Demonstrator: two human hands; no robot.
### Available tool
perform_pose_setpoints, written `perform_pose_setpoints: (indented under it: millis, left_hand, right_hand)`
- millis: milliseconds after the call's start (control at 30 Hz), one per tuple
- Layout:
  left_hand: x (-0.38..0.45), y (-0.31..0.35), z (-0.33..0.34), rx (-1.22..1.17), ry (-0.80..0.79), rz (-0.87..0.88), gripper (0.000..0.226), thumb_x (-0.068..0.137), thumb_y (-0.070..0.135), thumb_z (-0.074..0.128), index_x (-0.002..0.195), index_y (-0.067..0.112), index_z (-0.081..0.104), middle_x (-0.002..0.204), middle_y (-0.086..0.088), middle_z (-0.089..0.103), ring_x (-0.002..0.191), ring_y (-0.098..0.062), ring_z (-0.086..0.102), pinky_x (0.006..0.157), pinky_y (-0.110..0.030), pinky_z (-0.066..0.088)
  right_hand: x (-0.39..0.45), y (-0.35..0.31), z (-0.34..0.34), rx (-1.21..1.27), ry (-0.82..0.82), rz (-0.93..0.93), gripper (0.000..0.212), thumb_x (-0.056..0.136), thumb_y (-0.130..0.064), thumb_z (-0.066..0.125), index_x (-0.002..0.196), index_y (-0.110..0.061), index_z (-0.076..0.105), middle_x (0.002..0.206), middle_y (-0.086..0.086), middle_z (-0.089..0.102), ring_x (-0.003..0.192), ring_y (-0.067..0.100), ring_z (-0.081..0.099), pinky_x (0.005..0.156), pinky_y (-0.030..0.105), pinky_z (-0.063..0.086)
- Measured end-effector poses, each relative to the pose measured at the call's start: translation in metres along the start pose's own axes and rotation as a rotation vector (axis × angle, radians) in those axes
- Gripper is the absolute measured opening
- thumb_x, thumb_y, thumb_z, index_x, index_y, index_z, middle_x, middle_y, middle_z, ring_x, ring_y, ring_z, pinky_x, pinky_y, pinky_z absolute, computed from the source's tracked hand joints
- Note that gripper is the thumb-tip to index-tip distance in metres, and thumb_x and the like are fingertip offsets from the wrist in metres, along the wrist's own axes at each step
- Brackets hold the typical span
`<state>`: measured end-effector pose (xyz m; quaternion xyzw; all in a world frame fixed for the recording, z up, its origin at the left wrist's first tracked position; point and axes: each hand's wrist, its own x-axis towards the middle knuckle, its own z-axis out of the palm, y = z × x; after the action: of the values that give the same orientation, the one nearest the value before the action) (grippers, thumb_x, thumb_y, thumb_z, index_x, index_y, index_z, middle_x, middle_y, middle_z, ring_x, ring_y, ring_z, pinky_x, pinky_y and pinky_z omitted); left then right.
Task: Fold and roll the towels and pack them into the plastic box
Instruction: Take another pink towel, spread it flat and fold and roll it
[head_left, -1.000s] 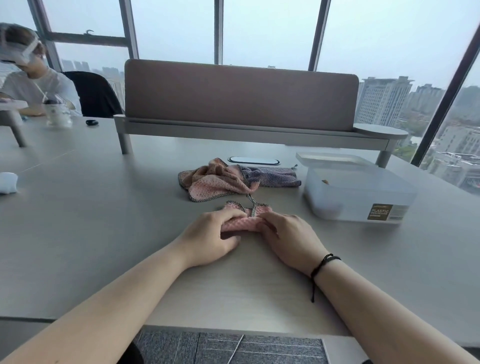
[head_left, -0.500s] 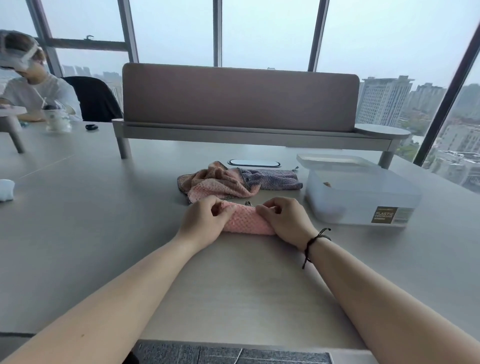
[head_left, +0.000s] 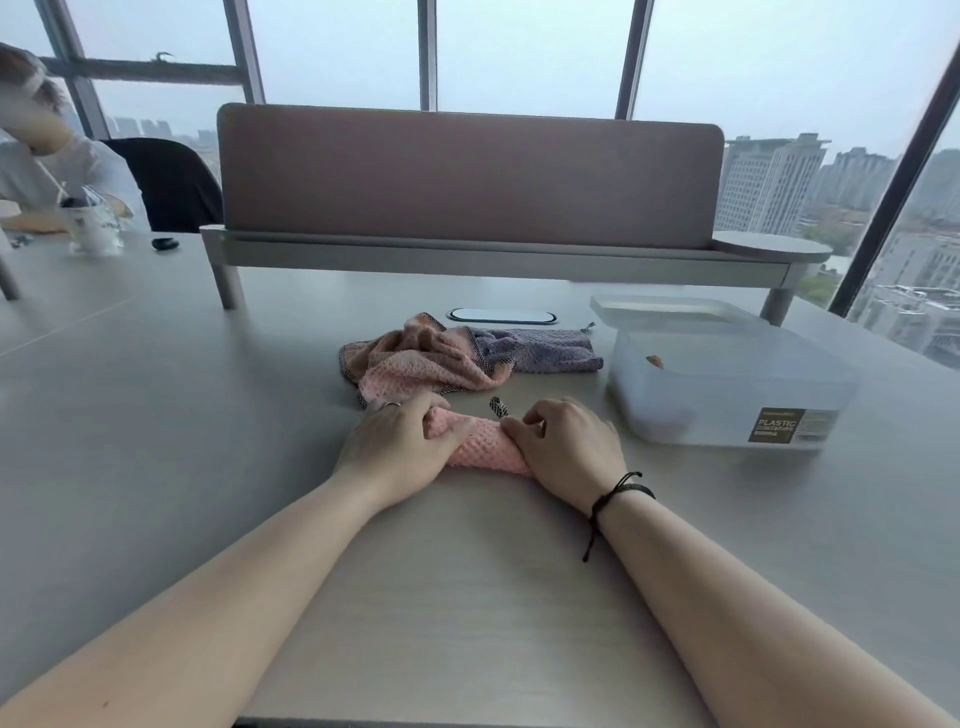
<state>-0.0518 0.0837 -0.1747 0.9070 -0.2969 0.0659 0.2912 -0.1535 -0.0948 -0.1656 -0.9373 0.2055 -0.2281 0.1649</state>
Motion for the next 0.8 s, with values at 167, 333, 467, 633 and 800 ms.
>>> perform_pose_setpoints:
  millis: [167,333,467,633,800]
  left_hand:
    - [-0.001,-0.005,-0.003,-0.222,-0.009,-0.013,0.055,0.063,0.081,0.057,0.081,0.029,0.058,0.080,0.012,0.064,0.081,-0.015,0.061,0.076,-0.037,0.053]
    - [-0.006,-0.004,-0.006,-0.373,0.018,0.062,0.038,0.072,0.049,0.082,0.079,0.020,0.058,0.067,0.009,0.052,0.061,-0.010,0.046,0.059,-0.028,0.040]
    - [-0.009,0.000,-0.013,-0.497,0.058,0.092,0.038,0.069,0.035,0.088,0.077,0.017,0.057,0.070,0.008,0.053,0.061,-0.007,0.045,0.056,-0.015,0.037]
    - [-0.013,0.003,-0.022,-0.994,-0.068,0.011,0.040,0.059,0.019,0.093,0.084,0.020,0.061,0.073,0.008,0.060,0.072,-0.009,0.057,0.068,-0.024,0.048]
    - [-0.018,0.010,-0.030,-1.247,-0.157,-0.040,0.042,0.068,0.007,0.083,0.104,0.014,0.062,0.077,0.002,0.068,0.082,-0.019,0.062,0.072,-0.033,0.049]
  right_hand:
    - [-0.003,0.003,-0.004,0.158,-0.015,-0.026,0.033,0.085,-0.058,0.061,0.077,-0.027,0.060,0.084,-0.010,0.064,0.088,0.017,0.062,0.076,0.032,0.047]
    - [-0.008,0.007,-0.012,0.384,-0.140,-0.068,0.034,0.075,-0.056,0.076,0.074,-0.024,0.064,0.068,-0.011,0.062,0.060,0.001,0.050,0.057,0.024,0.040]
    - [-0.011,0.006,-0.017,0.560,-0.184,-0.065,0.032,0.071,-0.043,0.085,0.068,-0.021,0.062,0.059,-0.011,0.054,0.053,0.002,0.041,0.051,0.019,0.035]
    - [-0.014,0.004,-0.021,0.828,-0.317,-0.014,0.036,0.062,-0.035,0.092,0.079,-0.017,0.066,0.066,0.001,0.058,0.060,0.010,0.047,0.059,0.023,0.036]
    - [-0.012,0.003,-0.017,1.049,-0.371,0.059,0.047,0.047,-0.036,0.094,0.088,-0.027,0.072,0.079,0.014,0.054,0.078,0.023,0.049,0.075,0.039,0.038]
